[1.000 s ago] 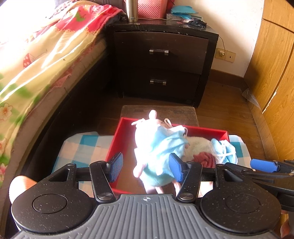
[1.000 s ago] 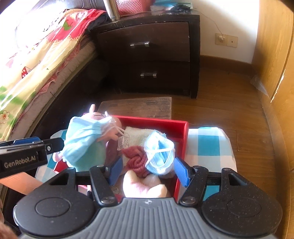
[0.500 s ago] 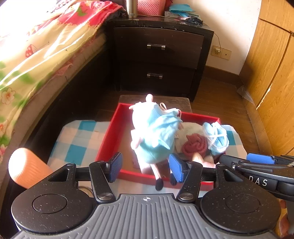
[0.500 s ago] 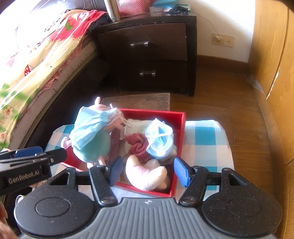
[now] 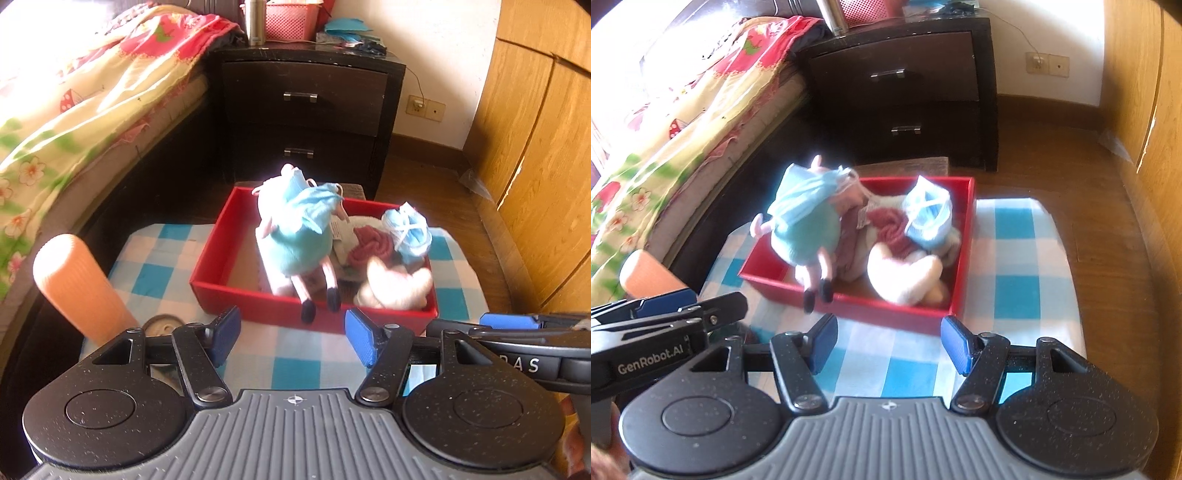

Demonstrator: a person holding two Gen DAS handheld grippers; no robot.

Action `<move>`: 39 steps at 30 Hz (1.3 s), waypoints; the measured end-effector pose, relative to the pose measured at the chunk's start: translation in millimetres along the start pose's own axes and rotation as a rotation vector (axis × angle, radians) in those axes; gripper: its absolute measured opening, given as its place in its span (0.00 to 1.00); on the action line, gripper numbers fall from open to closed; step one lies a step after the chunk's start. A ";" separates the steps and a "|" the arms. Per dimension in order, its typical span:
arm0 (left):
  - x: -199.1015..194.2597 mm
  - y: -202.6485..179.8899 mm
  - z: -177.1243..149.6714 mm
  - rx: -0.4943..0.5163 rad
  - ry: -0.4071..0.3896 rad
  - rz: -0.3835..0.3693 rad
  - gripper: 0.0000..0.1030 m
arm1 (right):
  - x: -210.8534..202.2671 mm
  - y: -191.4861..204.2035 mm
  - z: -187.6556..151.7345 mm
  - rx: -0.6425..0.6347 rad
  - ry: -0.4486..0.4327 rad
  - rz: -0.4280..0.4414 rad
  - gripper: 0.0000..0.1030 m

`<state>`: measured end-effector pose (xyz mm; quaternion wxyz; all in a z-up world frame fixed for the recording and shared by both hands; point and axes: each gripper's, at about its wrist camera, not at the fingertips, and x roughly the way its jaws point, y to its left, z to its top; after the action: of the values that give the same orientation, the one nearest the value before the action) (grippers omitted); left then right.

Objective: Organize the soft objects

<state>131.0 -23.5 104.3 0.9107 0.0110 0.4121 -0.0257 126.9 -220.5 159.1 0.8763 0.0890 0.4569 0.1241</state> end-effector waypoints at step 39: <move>-35.4 15.0 -140.1 -0.176 -0.049 -0.106 0.80 | -59.5 -1.0 -140.5 -0.017 -0.202 -0.024 0.47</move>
<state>3.4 -1.5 38.4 0.9153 -0.0915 0.3905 -0.0377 -21.4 -233.3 125.6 0.9201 0.0883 0.3660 0.1078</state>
